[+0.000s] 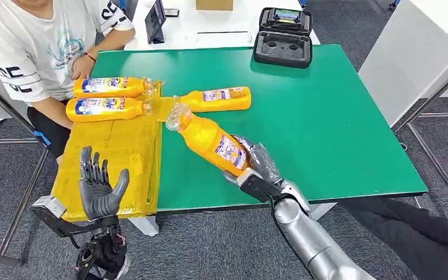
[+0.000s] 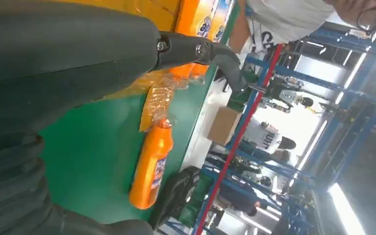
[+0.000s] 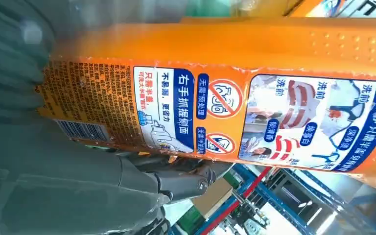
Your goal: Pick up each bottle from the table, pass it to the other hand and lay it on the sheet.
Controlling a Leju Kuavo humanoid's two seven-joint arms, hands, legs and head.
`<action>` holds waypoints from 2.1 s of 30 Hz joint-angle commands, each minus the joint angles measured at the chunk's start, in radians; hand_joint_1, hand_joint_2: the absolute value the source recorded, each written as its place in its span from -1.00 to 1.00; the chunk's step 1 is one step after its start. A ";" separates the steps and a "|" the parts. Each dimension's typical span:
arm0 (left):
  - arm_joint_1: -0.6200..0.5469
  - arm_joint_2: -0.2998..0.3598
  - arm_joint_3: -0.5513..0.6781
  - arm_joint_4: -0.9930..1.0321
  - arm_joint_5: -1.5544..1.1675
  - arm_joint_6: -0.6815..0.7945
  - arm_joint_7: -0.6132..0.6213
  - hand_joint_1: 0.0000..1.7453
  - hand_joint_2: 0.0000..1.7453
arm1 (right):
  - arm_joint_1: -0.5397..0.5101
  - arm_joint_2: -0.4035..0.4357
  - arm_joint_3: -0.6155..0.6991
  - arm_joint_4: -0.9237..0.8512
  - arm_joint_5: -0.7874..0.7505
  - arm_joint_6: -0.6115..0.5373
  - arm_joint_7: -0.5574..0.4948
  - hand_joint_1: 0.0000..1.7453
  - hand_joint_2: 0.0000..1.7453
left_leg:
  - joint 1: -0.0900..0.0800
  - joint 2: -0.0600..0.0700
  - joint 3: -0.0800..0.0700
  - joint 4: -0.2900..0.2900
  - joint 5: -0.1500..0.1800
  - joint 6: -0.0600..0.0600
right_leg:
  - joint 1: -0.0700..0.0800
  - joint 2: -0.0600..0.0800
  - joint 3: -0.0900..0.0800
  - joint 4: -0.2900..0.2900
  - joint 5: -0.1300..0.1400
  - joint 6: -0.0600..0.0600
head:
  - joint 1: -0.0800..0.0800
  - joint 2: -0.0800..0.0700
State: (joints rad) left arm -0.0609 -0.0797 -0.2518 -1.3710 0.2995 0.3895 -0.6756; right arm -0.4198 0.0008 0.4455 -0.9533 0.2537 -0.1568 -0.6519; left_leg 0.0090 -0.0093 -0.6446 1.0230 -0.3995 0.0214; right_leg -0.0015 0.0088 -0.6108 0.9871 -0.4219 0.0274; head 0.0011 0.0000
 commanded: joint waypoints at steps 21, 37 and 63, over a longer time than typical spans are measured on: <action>-0.150 0.039 -0.317 0.105 -0.020 -0.156 0.043 -1.00 1.00 | 0.008 0.144 0.036 0.217 0.035 0.150 -0.046 1.00 1.00 | 0.000 0.000 0.006 -0.002 -0.001 -0.001 | 0.000 -0.002 0.006 -0.002 -0.002 0.000 | 0.000 0.000; -0.161 0.036 -0.337 0.180 -0.018 -0.164 0.091 -1.00 1.00 | 0.015 0.143 0.063 0.208 0.076 0.160 -0.038 1.00 1.00 | 0.000 0.000 0.005 -0.002 -0.001 -0.001 | 0.000 -0.001 0.005 -0.002 -0.001 0.000 | 0.000 0.000; -0.159 0.041 -0.348 0.170 0.082 -0.286 0.111 1.00 1.00 | -0.004 0.153 0.068 0.248 0.133 0.149 -0.012 1.00 1.00 | 0.000 0.001 0.004 -0.001 -0.002 -0.001 | 0.000 0.000 0.004 -0.001 -0.002 0.000 | 0.000 0.000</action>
State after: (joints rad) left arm -0.1958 -0.0614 -0.5539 -1.2108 0.3467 0.1485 -0.5665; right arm -0.3782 0.1537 0.4749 -0.7786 0.3605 0.0038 -0.6775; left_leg 0.0091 -0.0093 -0.6449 1.0229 -0.3997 0.0212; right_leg -0.0016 0.0089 -0.6110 0.9871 -0.4220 0.0273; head 0.0012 0.0000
